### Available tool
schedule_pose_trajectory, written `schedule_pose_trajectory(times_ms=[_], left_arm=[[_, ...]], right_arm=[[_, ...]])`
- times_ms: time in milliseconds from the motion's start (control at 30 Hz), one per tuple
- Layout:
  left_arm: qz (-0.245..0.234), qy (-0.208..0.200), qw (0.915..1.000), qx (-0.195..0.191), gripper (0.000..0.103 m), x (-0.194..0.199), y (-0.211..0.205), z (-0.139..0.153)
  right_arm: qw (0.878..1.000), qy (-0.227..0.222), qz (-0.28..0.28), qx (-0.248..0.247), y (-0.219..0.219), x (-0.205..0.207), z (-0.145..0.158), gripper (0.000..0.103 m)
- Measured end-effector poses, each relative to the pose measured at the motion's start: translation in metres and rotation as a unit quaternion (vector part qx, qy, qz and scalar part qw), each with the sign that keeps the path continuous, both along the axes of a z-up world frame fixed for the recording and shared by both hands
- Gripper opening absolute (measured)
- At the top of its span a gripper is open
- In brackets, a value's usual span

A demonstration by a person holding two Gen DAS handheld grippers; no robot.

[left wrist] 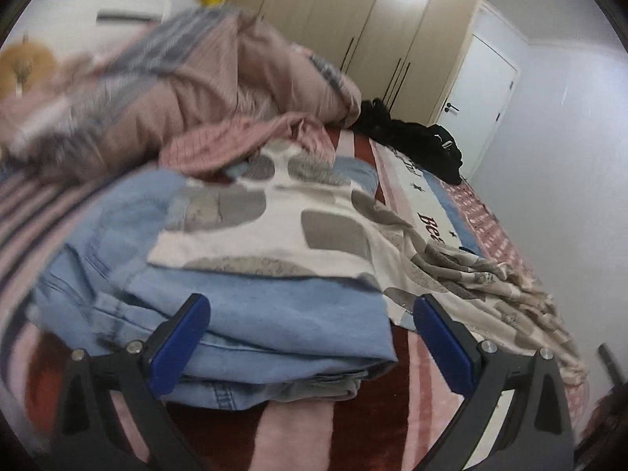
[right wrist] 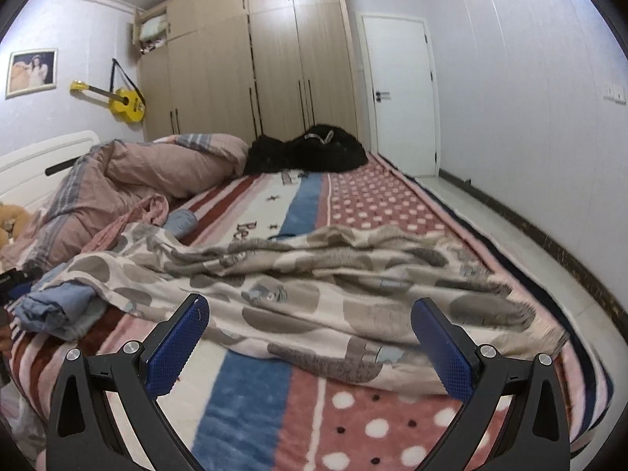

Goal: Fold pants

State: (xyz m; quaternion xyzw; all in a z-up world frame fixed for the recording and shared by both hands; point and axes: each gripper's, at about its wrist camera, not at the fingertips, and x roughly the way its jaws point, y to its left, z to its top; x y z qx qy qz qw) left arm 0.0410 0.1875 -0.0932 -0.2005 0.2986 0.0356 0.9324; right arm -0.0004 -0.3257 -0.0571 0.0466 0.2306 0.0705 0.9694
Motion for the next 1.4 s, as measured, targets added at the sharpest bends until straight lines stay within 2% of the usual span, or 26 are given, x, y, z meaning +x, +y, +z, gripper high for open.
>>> schedule_pose_trajectory(times_ms=[100,200,300,333,500,567,600,667,700,767,800,833,900,967,1033,1167,1233,1300,1333,1400], left_arm=[[-0.004,0.005,0.9981,-0.061,0.102,0.014,0.018,-0.012],[-0.010,0.009,0.9952,-0.097,0.101,0.027,0.022,-0.015],[-0.004,0.027,0.9893,-0.144,0.096,0.039,0.028,-0.020],[-0.009,0.019,0.9878,-0.155,0.096,0.040,0.029,-0.019],[0.006,0.023,0.9845,-0.173,0.094,0.054,0.036,-0.023],[0.016,0.027,0.9846,-0.172,0.089,0.061,0.038,-0.023],[0.023,0.029,0.9849,-0.169,0.083,0.063,0.039,-0.023],[0.040,0.037,0.9853,-0.162,0.062,0.070,0.042,-0.021],[0.045,0.038,0.9855,-0.159,0.055,0.071,0.044,-0.022],[0.060,0.045,0.9864,-0.146,0.030,0.075,0.048,-0.019],[0.063,0.047,0.9871,-0.139,0.023,0.076,0.050,-0.018],[0.068,0.049,0.9879,-0.131,0.012,0.077,0.052,-0.016],[0.068,0.045,0.9881,-0.131,0.004,0.076,0.058,-0.014],[0.076,0.034,0.9892,-0.121,0.002,0.070,0.063,-0.007],[0.084,0.024,0.9919,-0.093,0.001,0.066,0.067,0.005],[0.068,0.023,0.9952,-0.067,0.001,0.060,0.069,0.021],[0.060,0.033,0.9954,-0.067,0.001,0.058,0.067,0.019],[0.045,0.046,0.9936,-0.092,0.001,0.057,0.066,0.012],[0.033,0.056,0.9916,-0.112,0.006,0.058,0.065,0.007],[0.025,0.073,0.9894,-0.123,0.030,0.057,0.058,0.000]], right_arm=[[1.000,0.016,-0.002,0.007,-0.003,0.011,-0.014,0.102],[0.999,0.032,-0.004,0.016,-0.007,0.021,-0.026,0.102],[0.998,0.050,-0.011,0.032,-0.014,0.030,-0.038,0.102],[0.998,0.056,-0.014,0.039,-0.016,0.032,-0.041,0.102],[0.995,0.073,-0.023,0.065,-0.026,0.039,-0.054,0.102],[0.994,0.082,-0.023,0.072,-0.030,0.042,-0.058,0.102],[0.993,0.086,-0.026,0.075,-0.030,0.044,-0.060,0.102],[0.992,0.093,-0.032,0.081,-0.032,0.045,-0.064,0.102],[0.991,0.097,-0.036,0.085,-0.035,0.046,-0.066,0.102],[0.989,0.105,-0.042,0.097,-0.039,0.043,-0.070,0.101],[0.988,0.109,-0.046,0.102,-0.041,0.043,-0.071,0.099],[0.986,0.113,-0.050,0.109,-0.044,0.042,-0.073,0.099],[0.984,0.117,-0.059,0.118,-0.051,0.039,-0.076,0.099],[0.982,0.122,-0.068,0.126,-0.060,0.035,-0.079,0.098],[0.980,0.122,-0.079,0.135,-0.070,0.031,-0.079,0.096],[0.976,0.117,-0.110,0.147,-0.094,0.017,-0.079,0.096],[0.974,0.118,-0.123,0.151,-0.107,0.010,-0.080,0.096],[0.970,0.124,-0.135,0.159,-0.122,0.004,-0.085,0.096],[0.969,0.127,-0.136,0.162,-0.126,0.004,-0.087,0.096],[0.967,0.139,-0.124,0.174,-0.132,0.006,-0.092,0.098]])
